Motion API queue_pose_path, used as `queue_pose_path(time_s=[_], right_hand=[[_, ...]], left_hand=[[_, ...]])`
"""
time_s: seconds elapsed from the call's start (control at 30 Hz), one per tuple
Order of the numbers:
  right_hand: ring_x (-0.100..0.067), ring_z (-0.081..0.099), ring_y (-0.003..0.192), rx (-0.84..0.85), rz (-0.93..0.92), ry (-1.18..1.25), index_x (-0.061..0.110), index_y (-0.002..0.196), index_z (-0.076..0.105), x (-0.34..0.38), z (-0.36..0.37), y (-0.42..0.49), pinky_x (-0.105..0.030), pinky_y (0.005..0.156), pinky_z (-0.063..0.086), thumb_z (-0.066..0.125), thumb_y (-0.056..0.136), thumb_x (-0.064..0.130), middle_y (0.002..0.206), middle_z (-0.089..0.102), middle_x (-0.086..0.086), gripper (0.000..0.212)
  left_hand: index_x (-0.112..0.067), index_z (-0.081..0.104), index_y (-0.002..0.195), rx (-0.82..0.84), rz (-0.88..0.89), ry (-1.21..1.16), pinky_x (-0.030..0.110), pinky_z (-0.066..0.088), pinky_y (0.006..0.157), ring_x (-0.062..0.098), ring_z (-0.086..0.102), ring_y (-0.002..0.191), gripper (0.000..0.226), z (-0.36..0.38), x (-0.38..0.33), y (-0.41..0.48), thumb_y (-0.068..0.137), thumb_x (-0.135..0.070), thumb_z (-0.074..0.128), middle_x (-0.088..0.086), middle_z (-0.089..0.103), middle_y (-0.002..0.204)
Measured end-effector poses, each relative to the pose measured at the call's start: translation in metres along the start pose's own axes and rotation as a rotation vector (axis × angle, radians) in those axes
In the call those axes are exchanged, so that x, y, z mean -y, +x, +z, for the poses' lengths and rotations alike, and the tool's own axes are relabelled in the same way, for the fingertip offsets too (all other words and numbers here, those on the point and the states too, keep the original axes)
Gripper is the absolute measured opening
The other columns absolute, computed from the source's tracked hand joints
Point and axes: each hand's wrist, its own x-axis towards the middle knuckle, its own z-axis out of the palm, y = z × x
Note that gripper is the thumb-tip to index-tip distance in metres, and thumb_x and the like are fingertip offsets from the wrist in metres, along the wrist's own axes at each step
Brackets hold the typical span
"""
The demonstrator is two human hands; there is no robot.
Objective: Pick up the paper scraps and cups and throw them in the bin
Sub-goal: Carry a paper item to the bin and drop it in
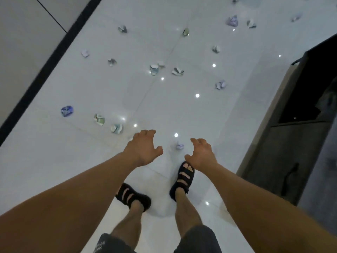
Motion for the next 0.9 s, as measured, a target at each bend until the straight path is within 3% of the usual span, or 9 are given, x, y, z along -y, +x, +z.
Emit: queue_pose_path(time_s=[0.37,0.47,0.57,0.67,0.8,0.9], right_hand=[[-0.03,0.03,0.134,0.078,-0.071,-0.19,0.022,0.15,0.023,-0.089,0.218,0.266,-0.043,0.101,0.043,0.059,0.091,0.033,0.153,0.023,-0.007,0.071],[-0.034,0.039,0.123,0.045,-0.057,-0.215,0.02,0.145,0.031,-0.104,0.266,0.307,-0.043,0.089,0.046,0.055,0.092,0.028,0.144,0.032,-0.01,0.059],[-0.035,0.048,0.1,-0.088,-0.102,-0.217,0.016,0.133,0.044,-0.117,0.299,0.327,-0.035,0.068,0.04,0.053,0.091,0.016,0.125,0.041,-0.014,0.043],[-0.031,0.055,0.094,-0.081,-0.177,-0.117,0.015,0.129,0.05,-0.118,0.31,0.329,-0.032,0.07,0.039,0.053,0.093,0.02,0.115,0.052,-0.013,0.036],[-0.021,0.06,0.085,-0.021,-0.289,0.012,0.016,0.107,0.058,-0.078,0.302,0.299,-0.034,0.071,0.049,0.053,0.092,0.023,0.097,0.061,-0.001,0.017],[-0.019,0.062,0.088,-0.025,-0.485,0.048,0.017,0.116,0.06,-0.026,0.291,0.265,-0.035,0.074,0.052,0.058,0.093,0.027,0.103,0.065,0.0,0.025]], left_hand=[[-0.021,0.024,0.148,0.077,-0.061,-0.12,0.034,0.034,0.104,0.023,0.037,0.134,0.067,0.22,0.109,0.23,0.091,-0.045,0.05,0.004,0.031,0.151],[-0.022,0.024,0.148,0.08,-0.038,-0.151,0.035,0.035,0.104,0.023,0.04,0.132,0.068,0.271,0.132,0.267,0.091,-0.045,0.052,0.003,0.033,0.15],[-0.023,0.024,0.148,0.096,-0.027,-0.2,0.033,0.036,0.101,0.023,0.043,0.13,0.068,0.309,0.145,0.288,0.091,-0.046,0.051,0.002,0.035,0.149],[-0.024,0.025,0.147,0.12,-0.078,-0.307,0.029,0.036,0.095,0.022,0.046,0.125,0.066,0.328,0.153,0.295,0.091,-0.047,0.05,0.002,0.039,0.146],[-0.024,0.028,0.146,0.103,-0.13,-0.496,0.027,0.038,0.094,0.02,0.048,0.124,0.067,0.318,0.158,0.275,0.09,-0.053,0.051,0.001,0.044,0.143],[-0.025,0.028,0.146,0.054,-0.159,-0.615,0.033,0.042,0.099,0.02,0.05,0.124,0.07,0.286,0.163,0.253,0.088,-0.059,0.048,0.001,0.046,0.142]])
